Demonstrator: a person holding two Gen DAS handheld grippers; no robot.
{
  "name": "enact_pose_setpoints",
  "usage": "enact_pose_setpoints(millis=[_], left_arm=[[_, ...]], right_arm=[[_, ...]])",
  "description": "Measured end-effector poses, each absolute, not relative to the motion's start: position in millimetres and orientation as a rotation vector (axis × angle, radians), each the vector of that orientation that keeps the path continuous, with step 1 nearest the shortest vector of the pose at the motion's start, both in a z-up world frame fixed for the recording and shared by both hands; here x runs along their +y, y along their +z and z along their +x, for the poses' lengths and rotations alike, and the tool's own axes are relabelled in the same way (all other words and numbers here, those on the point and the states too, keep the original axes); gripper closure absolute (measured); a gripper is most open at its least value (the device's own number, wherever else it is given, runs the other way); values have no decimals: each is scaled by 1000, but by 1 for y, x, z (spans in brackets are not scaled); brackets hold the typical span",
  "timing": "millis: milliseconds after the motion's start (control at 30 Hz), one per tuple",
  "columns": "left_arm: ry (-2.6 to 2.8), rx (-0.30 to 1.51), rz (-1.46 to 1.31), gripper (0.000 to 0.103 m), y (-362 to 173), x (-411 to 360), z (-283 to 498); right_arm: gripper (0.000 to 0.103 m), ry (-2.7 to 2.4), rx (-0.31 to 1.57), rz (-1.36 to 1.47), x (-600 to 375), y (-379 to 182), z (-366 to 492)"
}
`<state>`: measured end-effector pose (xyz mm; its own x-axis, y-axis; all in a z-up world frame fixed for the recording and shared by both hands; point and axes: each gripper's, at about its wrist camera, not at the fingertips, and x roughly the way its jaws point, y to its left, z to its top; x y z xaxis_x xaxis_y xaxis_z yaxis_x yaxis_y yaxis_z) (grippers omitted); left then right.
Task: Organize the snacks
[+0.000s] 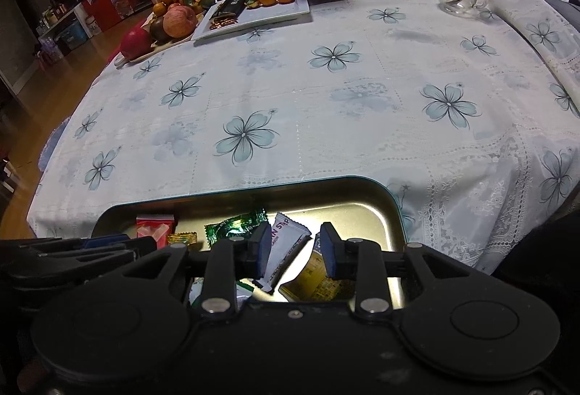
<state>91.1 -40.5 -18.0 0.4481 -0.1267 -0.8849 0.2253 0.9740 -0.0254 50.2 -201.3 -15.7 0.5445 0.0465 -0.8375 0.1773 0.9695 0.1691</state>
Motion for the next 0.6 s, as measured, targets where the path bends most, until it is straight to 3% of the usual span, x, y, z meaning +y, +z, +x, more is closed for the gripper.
enact_pose_setpoints(millis=[600], left_arm=[[-165,1061,89,69,-17,-30,44]], right_arm=[[71,-127,978,236,-209,-12,-7]])
